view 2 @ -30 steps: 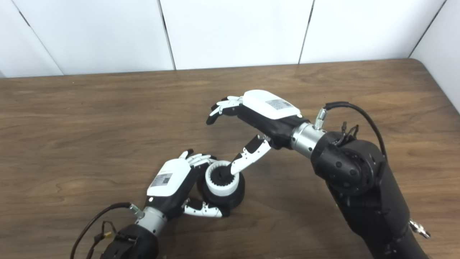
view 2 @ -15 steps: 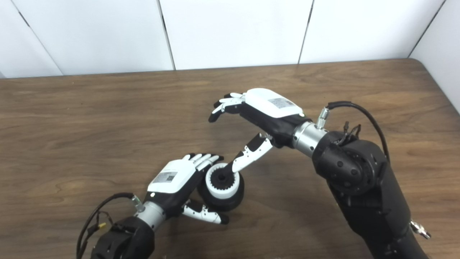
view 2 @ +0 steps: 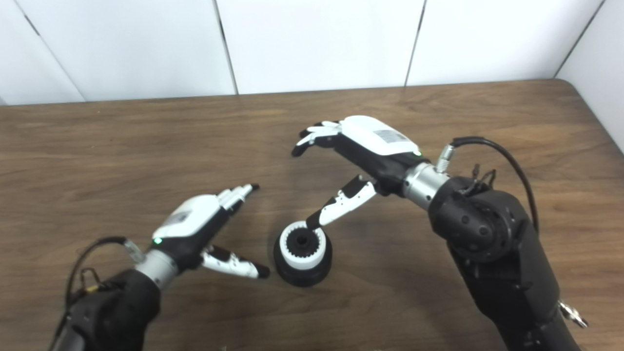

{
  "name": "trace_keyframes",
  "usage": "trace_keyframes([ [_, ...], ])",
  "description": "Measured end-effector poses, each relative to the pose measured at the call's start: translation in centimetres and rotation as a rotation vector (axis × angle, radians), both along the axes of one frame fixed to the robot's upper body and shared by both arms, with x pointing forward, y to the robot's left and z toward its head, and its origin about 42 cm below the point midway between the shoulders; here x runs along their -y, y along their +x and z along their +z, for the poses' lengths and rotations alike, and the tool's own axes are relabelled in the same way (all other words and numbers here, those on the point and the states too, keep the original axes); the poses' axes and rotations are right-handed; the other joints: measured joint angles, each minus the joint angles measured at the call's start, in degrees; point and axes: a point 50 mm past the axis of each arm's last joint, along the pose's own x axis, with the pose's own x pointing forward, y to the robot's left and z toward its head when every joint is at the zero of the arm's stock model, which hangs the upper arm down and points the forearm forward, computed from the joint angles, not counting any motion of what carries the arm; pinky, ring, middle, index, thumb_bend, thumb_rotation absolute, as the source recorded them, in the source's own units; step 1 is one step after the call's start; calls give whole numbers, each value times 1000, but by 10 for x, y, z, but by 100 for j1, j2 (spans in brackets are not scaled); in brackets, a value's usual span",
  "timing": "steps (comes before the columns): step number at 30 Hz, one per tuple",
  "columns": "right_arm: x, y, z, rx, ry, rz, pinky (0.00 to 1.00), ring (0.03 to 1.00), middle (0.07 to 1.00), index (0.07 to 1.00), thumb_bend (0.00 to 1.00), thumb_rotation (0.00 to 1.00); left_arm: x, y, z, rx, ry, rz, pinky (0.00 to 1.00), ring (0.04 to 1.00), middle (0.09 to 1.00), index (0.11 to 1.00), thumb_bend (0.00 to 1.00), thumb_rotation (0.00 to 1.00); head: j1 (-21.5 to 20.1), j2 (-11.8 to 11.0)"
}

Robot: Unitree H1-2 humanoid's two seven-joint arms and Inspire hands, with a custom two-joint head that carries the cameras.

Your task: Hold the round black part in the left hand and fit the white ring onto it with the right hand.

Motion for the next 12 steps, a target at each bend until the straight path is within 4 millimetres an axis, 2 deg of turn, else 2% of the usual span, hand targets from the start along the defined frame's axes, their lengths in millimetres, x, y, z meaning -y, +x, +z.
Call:
trace_keyframes([
  [3,12,-4,-9,-37,10,-37,845,906,895,832,657,727,-15,2,7,-8,-152,48,932,993,994,972,1000,402,-26,-9],
  [6,29,-10,-18,-48,93,-139,819,893,902,849,543,825,-29,1,7,29,-321,134,893,939,948,926,868,437,-26,-9],
  [8,37,-17,-31,-63,165,-230,806,882,907,864,490,878,-40,-2,1,69,-424,219,909,949,953,922,761,508,-35,-9],
  [12,50,-39,-56,-82,263,-379,793,874,902,871,469,969,-59,-9,-14,122,-466,332,885,938,954,934,658,737,-88,-9],
])
